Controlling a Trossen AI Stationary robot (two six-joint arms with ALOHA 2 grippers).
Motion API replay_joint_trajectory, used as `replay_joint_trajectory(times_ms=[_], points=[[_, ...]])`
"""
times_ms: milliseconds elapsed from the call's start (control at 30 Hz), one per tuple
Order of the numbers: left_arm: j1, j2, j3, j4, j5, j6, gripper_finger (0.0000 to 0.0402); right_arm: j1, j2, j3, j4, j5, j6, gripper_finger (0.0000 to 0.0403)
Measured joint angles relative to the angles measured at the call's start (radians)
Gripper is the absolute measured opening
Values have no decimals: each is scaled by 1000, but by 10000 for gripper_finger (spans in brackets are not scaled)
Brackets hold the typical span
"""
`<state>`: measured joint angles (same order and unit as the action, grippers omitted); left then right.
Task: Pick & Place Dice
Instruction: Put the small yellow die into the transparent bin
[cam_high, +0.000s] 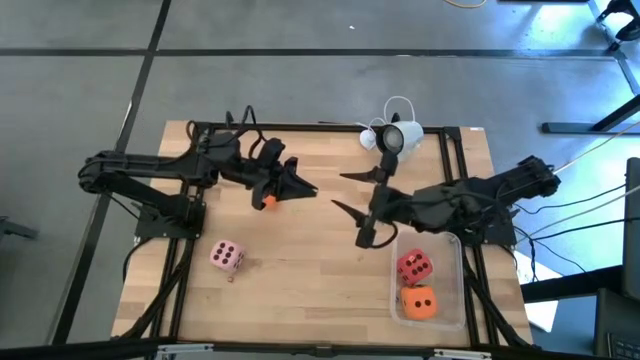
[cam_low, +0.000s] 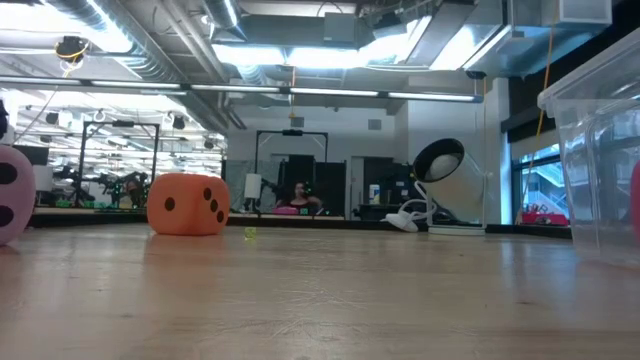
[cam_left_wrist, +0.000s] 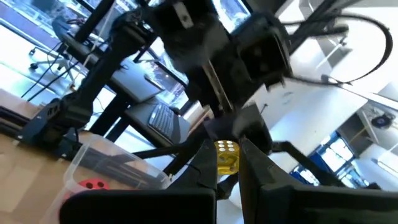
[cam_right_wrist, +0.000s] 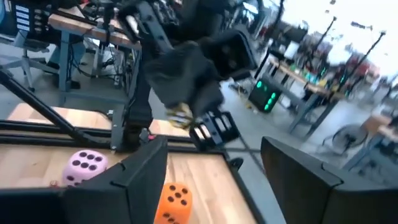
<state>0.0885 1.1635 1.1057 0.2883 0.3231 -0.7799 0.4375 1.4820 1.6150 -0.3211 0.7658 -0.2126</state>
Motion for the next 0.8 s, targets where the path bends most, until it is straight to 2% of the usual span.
replay_joint_trajectory(times_ms=[200,400,800], points=[[26,5,0,6,1,-34,8,0,17,0,59,-6,-132,246],[54,11,0,24,3,-52,8,-7,18,-1,60,-34,-170,233],[65,109,0,217,58,-152,8,-37,46,-1,83,-68,-233,227]])
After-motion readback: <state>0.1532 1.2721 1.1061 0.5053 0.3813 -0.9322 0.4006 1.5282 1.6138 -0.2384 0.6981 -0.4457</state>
